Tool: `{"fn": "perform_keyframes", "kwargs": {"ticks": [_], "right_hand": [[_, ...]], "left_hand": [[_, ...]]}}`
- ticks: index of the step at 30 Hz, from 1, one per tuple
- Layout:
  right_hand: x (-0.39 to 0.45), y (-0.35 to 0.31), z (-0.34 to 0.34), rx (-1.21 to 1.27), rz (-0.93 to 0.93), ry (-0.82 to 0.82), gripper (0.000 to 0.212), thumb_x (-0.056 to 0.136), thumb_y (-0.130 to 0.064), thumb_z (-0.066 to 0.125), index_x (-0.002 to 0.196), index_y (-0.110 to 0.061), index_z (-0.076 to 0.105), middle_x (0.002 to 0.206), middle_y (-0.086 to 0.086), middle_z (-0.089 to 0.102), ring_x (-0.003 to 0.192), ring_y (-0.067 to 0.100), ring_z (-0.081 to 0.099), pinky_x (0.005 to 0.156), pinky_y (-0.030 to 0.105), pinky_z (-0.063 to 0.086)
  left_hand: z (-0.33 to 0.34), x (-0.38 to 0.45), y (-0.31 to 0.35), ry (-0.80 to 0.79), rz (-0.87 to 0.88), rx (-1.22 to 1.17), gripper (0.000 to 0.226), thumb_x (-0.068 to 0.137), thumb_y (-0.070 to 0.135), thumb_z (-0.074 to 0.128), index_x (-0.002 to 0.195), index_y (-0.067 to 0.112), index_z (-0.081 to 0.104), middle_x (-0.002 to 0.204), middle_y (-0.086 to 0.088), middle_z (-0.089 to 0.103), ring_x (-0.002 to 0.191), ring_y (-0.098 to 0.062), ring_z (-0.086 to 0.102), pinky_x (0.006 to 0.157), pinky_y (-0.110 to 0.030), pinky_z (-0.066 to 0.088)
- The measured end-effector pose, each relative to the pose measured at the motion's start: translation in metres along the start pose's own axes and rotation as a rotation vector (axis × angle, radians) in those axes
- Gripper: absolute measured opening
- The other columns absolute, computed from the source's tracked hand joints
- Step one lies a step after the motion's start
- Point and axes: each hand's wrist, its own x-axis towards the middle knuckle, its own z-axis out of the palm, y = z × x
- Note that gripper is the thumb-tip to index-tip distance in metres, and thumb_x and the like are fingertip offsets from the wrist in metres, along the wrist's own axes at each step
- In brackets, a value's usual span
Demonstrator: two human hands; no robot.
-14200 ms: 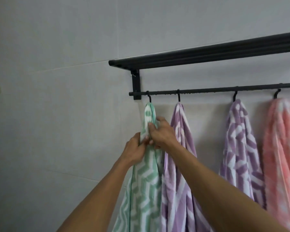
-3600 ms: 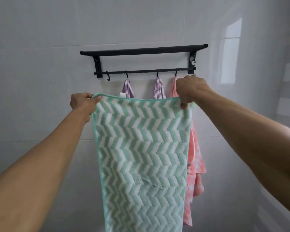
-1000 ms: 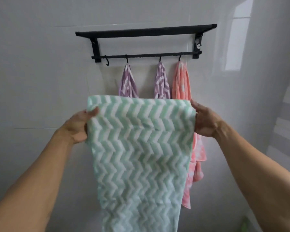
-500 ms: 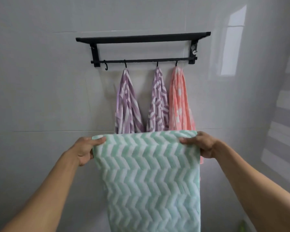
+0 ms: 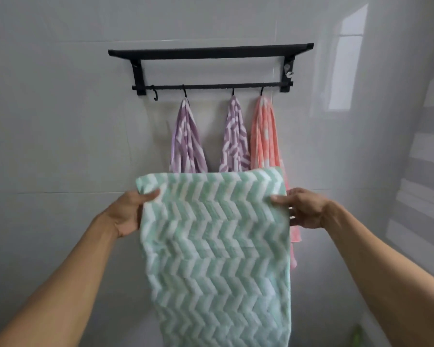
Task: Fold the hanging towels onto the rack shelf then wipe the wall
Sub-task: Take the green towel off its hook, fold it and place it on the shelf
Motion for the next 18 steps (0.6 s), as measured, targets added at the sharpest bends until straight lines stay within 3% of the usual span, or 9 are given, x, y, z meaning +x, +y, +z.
{"fn": "perform_keyframes", "kwargs": {"ticks": [2,4,7,10,13,16,18], "right_hand": [[0.0,0.003,0.003,-0.033,-0.019,0.027,0.056,0.069,-0.027,0.081,0.114,0.004,0.071,0.101,0.013,0.075,0.08,0.02,0.074,0.066,0.029,0.06],[0.005,-0.001,0.005,0.065,-0.097,0.105,0.051,0.068,-0.032,0.081,0.108,-0.001,0.072,0.097,0.009,0.074,0.074,0.016,0.072,0.061,0.024,0.058],[0.011,-0.016,0.003,0.298,-0.137,0.15,0.032,0.084,-0.033,0.074,0.104,-0.008,0.075,0.093,0.004,0.076,0.077,0.015,0.072,0.064,0.027,0.062],[0.01,-0.021,0.006,0.182,-0.124,0.118,0.043,0.077,-0.026,0.077,0.111,0.001,0.071,0.1,0.01,0.073,0.072,0.014,0.072,0.061,0.025,0.06],[0.013,-0.029,0.004,0.261,-0.19,0.188,0.04,0.086,-0.025,0.074,0.118,-0.003,0.069,0.108,0.01,0.07,0.075,0.013,0.072,0.063,0.026,0.058],[0.009,-0.032,0.005,0.187,-0.104,0.043,0.055,0.073,-0.035,0.082,0.118,-0.006,0.07,0.111,0.008,0.074,0.093,0.022,0.073,0.077,0.034,0.061],[0.009,-0.026,0.011,0.037,-0.075,-0.004,0.055,0.074,-0.023,0.083,0.12,0.003,0.068,0.118,0.017,0.073,0.1,0.03,0.074,0.08,0.039,0.063]], "left_hand": [[-0.003,-0.003,-0.007,0.07,-0.046,0.077,0.07,0.061,0.01,0.09,0.123,-0.008,0.064,0.122,-0.027,0.067,0.098,-0.036,0.073,0.077,-0.049,0.061],[-0.008,0.001,0.002,0.165,0.035,0.002,0.058,0.066,0.007,0.083,0.118,-0.011,0.064,0.119,-0.028,0.067,0.086,-0.032,0.075,0.069,-0.046,0.062],[-0.006,0.002,0.018,0.016,0.098,-0.059,0.084,0.047,0.02,0.1,0.121,-0.003,0.066,0.122,-0.023,0.069,0.103,-0.035,0.071,0.076,-0.046,0.061],[-0.003,-0.002,-0.005,0.05,-0.041,0.103,0.093,0.035,0.019,0.103,0.118,-0.002,0.069,0.119,-0.022,0.07,0.101,-0.036,0.072,0.075,-0.048,0.061],[-0.009,0.006,-0.005,0.198,0.046,-0.046,0.069,0.059,0.012,0.089,0.121,-0.007,0.065,0.122,-0.025,0.068,0.099,-0.035,0.072,0.072,-0.046,0.061],[-0.01,0.005,0.01,0.063,0.111,-0.071,0.073,0.068,0.019,0.087,0.132,-0.003,0.06,0.13,-0.022,0.065,0.112,-0.036,0.067,0.083,-0.049,0.06],[-0.006,0.003,0.011,0.091,0.058,0.024,0.064,0.067,0.01,0.084,0.126,-0.006,0.063,0.128,-0.025,0.065,0.101,-0.033,0.072,0.078,-0.048,0.061]]}}
